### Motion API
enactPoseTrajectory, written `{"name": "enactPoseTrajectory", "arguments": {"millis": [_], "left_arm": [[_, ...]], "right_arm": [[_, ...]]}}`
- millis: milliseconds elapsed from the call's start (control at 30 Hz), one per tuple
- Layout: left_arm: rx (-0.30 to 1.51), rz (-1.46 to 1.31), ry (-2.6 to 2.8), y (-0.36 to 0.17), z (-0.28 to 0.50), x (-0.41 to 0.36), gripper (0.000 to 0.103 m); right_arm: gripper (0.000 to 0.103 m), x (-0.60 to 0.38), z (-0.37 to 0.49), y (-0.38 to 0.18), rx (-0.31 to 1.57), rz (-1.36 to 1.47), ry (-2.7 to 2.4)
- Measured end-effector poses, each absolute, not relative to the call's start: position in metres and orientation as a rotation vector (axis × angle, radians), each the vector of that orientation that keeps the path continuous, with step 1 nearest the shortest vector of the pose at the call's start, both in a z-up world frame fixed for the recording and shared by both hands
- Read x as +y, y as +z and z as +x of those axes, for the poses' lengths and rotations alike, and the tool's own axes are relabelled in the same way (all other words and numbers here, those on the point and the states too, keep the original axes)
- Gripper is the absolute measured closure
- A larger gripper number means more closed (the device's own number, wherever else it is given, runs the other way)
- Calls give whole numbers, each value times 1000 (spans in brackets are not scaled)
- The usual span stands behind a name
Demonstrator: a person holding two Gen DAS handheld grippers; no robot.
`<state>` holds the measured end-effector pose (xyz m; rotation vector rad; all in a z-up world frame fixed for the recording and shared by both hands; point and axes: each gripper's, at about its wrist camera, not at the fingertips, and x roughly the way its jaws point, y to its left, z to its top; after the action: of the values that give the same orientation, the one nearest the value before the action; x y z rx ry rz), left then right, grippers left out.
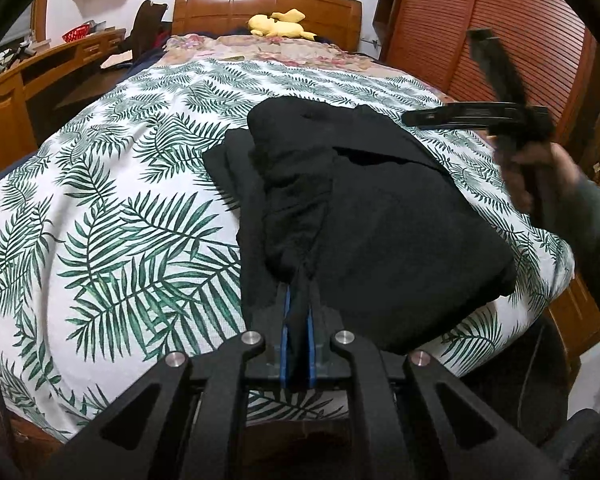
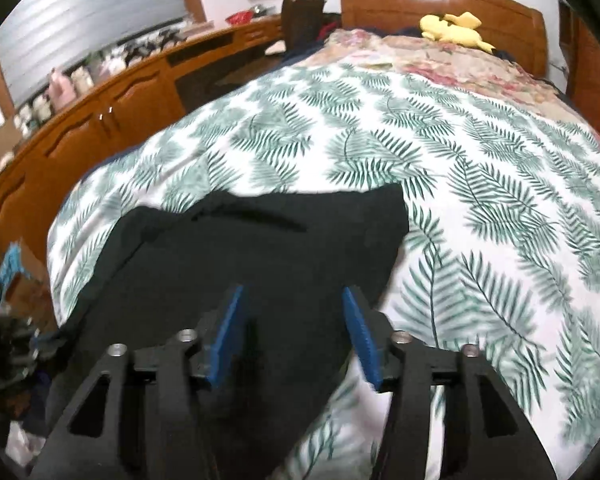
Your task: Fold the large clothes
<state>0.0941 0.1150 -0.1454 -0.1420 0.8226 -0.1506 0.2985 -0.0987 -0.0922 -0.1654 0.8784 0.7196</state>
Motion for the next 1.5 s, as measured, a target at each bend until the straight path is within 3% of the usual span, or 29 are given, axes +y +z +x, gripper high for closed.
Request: {"name": "enactPoseTrajectory", "arguments": {"millis": [67,133,200,433,533,633,700,767,1000,1500], "left_arm": [[820,-144,-150,-145,94,115,98],[820,-138,-149,-145,94,115,98],[822,-132,-148,-146,94,114,98],[833,-138,-148,-146,96,116,98],[842,-154,-137,-144,96,116,97],[846,-154,-126,-137,93,114,96],[849,-150,-118,-132,90,114,95],[847,-137,-101,-127,85,115,93],[844,-136,-86,-122,66,132,80],[898,-151,-163,-151,97,119,75]], "right_arm": [[43,-97,319,-111,921,-144,686],[33,-96,333,-126,946,-138,667],[17,-97,346,-137,957,-119,650],[11,-98,379,-171,1099,65,721],[23,-101,373,-170,1089,108,740],[44,-108,362,-165,1057,111,752],[64,-115,357,-158,1034,128,751],[69,-120,343,-145,983,109,711],[72,-152,296,-122,911,13,622],[69,-191,282,-131,948,77,538]]}}
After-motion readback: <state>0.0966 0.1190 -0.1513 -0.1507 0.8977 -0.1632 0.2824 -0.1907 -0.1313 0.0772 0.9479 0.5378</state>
